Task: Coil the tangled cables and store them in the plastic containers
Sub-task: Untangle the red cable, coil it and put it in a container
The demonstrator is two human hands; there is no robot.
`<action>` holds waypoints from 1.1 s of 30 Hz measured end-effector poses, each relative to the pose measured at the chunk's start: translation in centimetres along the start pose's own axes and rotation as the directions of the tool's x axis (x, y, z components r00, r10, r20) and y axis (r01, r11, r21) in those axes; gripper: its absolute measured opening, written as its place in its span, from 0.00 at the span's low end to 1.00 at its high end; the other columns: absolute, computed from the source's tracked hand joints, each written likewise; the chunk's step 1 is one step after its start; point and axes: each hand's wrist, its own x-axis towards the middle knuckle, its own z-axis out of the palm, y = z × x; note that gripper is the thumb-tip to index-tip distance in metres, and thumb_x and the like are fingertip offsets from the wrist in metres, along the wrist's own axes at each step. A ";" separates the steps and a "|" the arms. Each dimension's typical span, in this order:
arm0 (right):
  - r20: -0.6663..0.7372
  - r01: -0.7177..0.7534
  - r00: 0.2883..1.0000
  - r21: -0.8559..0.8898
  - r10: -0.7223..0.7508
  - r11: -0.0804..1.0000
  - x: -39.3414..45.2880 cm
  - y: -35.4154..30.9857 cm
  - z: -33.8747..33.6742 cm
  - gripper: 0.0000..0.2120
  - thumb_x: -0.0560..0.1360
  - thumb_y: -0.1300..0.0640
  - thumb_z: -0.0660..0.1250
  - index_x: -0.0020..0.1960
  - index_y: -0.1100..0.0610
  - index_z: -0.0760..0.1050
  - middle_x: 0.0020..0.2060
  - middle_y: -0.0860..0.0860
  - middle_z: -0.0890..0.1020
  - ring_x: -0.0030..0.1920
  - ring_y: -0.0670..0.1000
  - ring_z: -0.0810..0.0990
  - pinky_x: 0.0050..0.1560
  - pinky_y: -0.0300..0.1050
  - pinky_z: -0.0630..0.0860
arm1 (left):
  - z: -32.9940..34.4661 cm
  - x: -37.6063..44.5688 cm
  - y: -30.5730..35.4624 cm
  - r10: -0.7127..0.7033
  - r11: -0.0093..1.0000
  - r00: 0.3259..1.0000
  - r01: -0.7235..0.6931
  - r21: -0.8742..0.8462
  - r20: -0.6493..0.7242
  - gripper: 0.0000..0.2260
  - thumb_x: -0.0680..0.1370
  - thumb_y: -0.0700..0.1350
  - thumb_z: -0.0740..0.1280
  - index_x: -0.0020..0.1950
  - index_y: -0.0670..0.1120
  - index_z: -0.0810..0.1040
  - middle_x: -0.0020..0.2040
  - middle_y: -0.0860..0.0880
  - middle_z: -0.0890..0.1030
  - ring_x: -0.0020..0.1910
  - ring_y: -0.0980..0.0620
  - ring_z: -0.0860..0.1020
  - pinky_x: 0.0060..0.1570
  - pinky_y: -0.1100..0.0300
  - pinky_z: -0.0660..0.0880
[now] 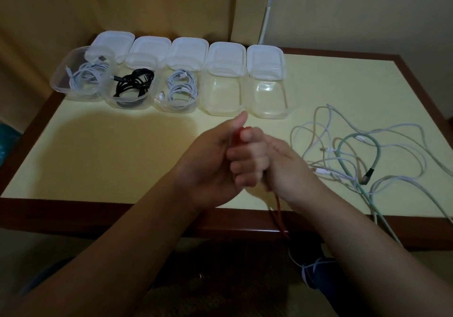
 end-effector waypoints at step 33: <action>-0.072 -0.128 0.989 0.005 0.128 0.992 0.1 1.5 -0.4 0.17 0.87 0.54 0.59 0.43 0.51 0.79 0.33 0.53 0.83 0.32 0.50 0.80 0.34 0.45 0.78 | 0.3 0.1 -0.7 0.018 0.963 0.964 0.055 0.265 -0.266 0.17 0.84 0.51 0.57 0.37 0.47 0.70 0.25 0.54 0.62 0.22 0.57 0.63 0.23 0.64 0.68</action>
